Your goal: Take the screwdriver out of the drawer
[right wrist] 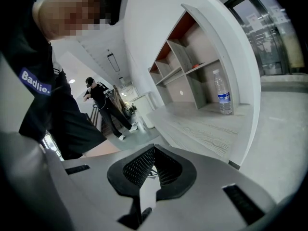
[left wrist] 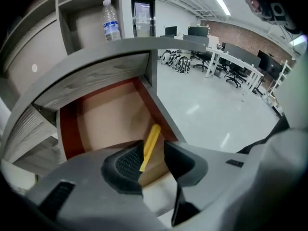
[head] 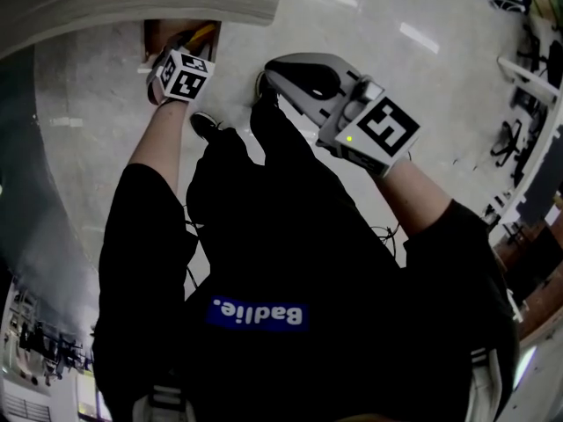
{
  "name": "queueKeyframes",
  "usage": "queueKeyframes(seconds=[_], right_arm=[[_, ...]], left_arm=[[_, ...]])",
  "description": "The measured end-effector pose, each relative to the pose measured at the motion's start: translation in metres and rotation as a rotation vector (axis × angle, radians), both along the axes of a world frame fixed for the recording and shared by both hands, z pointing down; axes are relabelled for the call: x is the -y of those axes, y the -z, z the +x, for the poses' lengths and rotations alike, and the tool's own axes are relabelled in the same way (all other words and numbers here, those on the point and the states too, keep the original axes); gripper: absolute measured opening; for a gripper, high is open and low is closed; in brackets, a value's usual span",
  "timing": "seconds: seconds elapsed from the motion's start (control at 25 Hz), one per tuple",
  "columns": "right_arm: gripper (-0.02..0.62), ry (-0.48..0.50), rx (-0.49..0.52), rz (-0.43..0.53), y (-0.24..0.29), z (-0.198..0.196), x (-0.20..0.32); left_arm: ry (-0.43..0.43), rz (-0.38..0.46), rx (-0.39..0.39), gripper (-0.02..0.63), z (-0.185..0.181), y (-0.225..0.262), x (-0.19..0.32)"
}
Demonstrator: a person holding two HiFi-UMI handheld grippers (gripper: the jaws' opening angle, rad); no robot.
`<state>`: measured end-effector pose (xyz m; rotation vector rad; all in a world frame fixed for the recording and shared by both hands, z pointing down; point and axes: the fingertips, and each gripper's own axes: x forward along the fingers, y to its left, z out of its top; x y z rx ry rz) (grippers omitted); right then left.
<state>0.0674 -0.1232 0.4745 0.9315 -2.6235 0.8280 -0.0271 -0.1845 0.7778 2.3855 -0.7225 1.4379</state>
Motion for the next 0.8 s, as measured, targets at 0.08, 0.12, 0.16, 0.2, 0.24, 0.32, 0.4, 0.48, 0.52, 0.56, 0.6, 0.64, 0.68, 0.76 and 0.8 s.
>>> queueKeyframes(seconds=[0.08, 0.12, 0.16, 0.2, 0.24, 0.32, 0.4, 0.48, 0.52, 0.56, 0.6, 0.64, 0.68, 0.76, 0.8], right_arm=[[0.031, -0.013, -0.004, -0.006, -0.003, 0.002, 0.000], [0.031, -0.019, -0.006, -0.009, -0.004, 0.004, -0.001], [0.031, -0.025, -0.008, -0.012, -0.006, 0.006, -0.001], [0.031, -0.030, -0.010, -0.014, -0.008, 0.007, -0.002], [0.031, -0.036, -0.013, -0.017, -0.010, 0.008, -0.002], [0.031, -0.048, -0.017, -0.024, -0.013, 0.011, -0.003], [0.031, -0.058, -0.021, -0.028, -0.015, 0.013, -0.004], [0.031, -0.067, -0.025, -0.031, -0.015, 0.014, -0.004], [0.031, -0.072, -0.027, -0.032, -0.015, 0.015, -0.003], [0.031, -0.077, -0.029, -0.032, -0.015, 0.016, -0.003], [0.031, -0.080, -0.030, -0.031, -0.015, 0.016, -0.003], [0.031, -0.083, -0.031, -0.031, -0.014, 0.017, -0.003], [0.031, -0.084, -0.033, -0.031, -0.014, 0.017, -0.002], [0.031, -0.086, -0.034, -0.031, -0.014, 0.017, -0.002], [0.031, -0.088, -0.035, -0.031, -0.014, 0.017, -0.002]], left_arm=[[-0.018, -0.001, 0.021, 0.132, -0.001, -0.008, 0.002], [-0.032, 0.000, 0.035, 0.130, -0.001, -0.012, 0.003], [-0.048, 0.002, 0.052, 0.130, -0.002, -0.016, 0.003], [-0.065, 0.005, 0.071, 0.127, -0.003, -0.021, 0.004], [-0.080, 0.006, 0.090, 0.126, -0.004, -0.024, 0.005], [-0.108, -0.002, 0.121, 0.120, -0.006, -0.030, 0.006], [-0.134, -0.007, 0.144, 0.117, -0.007, -0.035, 0.005], [-0.152, -0.008, 0.165, 0.110, -0.009, -0.040, 0.006], [-0.156, -0.009, 0.173, 0.106, -0.011, -0.042, 0.006], [-0.158, -0.011, 0.179, 0.104, -0.012, -0.044, 0.007], [-0.161, -0.014, 0.184, 0.103, -0.013, -0.045, 0.007], [-0.166, -0.016, 0.189, 0.103, -0.014, -0.047, 0.007], [-0.174, -0.018, 0.195, 0.103, -0.015, -0.048, 0.007], [-0.192, -0.016, 0.209, 0.100, -0.016, -0.051, 0.008], [-0.198, -0.015, 0.214, 0.100, -0.017, -0.052, 0.008]])
